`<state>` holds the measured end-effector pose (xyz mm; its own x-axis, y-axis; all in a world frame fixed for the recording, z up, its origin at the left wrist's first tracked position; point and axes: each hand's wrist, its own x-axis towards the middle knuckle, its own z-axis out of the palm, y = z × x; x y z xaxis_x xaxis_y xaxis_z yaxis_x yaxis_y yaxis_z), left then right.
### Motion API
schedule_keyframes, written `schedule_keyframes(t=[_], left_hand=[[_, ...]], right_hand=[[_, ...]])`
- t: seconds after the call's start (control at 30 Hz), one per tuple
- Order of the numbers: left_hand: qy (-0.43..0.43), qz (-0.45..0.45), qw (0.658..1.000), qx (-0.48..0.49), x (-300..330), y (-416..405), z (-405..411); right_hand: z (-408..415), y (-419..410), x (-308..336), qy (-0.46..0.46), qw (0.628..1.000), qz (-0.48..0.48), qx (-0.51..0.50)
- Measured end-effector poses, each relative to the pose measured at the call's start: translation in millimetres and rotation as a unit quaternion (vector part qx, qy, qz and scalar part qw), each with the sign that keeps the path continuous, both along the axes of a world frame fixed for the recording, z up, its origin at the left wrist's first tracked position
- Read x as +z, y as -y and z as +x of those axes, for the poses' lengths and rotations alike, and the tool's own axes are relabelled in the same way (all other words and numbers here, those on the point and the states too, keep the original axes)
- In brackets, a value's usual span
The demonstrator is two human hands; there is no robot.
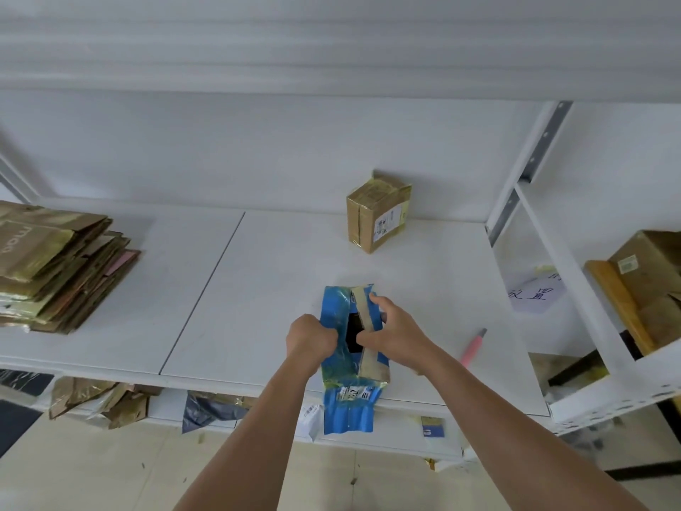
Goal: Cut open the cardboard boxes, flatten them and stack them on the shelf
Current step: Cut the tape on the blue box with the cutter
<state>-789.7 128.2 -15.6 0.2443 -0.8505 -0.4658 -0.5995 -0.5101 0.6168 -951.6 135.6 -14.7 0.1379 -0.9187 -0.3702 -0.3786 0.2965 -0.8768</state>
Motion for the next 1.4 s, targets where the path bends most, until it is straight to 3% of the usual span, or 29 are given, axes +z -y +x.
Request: schedule_keyframes(t=[0.1, 0.23, 0.33, 0.43, 0.53, 0.67, 0.73, 0.83, 0.93, 1.0, 1.07, 1.17, 1.3, 1.4], left_hand=[[0.024, -0.031, 0.999, -0.031, 1.4, -5.0, 2.9], [0.035, -0.101, 0.99, -0.091, 12.1, 0.0, 9.7], [0.015, -0.103, 0.985, -0.137, 19.4, 0.6, 4.6], [0.151, -0.032, 0.962, -0.225, 13.7, -2.3, -8.2], [0.195, -0.05, 0.94, -0.277, 7.2, -0.1, -11.7], [0.193, -0.069, 0.891, -0.405, 7.7, 7.3, -11.4], [0.189, -0.064, 0.888, -0.414, 4.3, 9.2, -12.5], [0.193, -0.064, 0.887, -0.415, -4.3, 11.9, -11.9], [0.18, -0.061, 0.896, -0.402, -9.8, 15.7, -11.8], [0.21, -0.066, 0.89, -0.4, -13.3, 16.5, -15.4], [0.245, -0.075, 0.88, -0.401, -17.8, 17.8, -19.3], [0.26, -0.067, 0.875, -0.402, -20.2, 25.0, -20.9], [0.248, -0.053, 0.879, -0.404, -18.3, 36.4, -19.2], [0.232, -0.07, 0.888, -0.391, -20.5, 38.9, -18.3]], right_hand=[[3.2, -9.6, -2.5, -0.016, 0.999, -0.035, -0.019], [14.9, -34.5, -18.5, -0.035, 0.987, -0.079, -0.134], [14.9, -36.1, -24.7, -0.026, 0.988, -0.07, -0.132], [-0.6, -23.3, -22.6, -0.037, 0.991, -0.08, -0.097], [-37.1, -14.1, -26.5, -0.177, 0.971, -0.126, -0.097], [-97.2, -22.5, -45.3, -0.454, 0.891, 0.009, -0.001], [-116.3, -31.7, -56.7, -0.517, 0.854, 0.033, 0.039], [-132.7, -37.4, -70.8, -0.589, 0.802, -0.063, 0.07], [-140.7, -34.7, -76.0, -0.609, 0.777, -0.119, 0.107], [-143.9, -33.8, -76.6, -0.588, 0.79, -0.153, 0.082], [-143.6, -34.3, -76.3, -0.509, 0.833, -0.218, -0.019], [-128.3, -36.2, -67.4, -0.22, 0.919, -0.266, -0.189], [-104.4, -31.3, -46.4, 0.097, 0.937, -0.211, -0.261], [-90.7, -22.6, -35.7, 0.275, 0.914, -0.12, -0.273]])
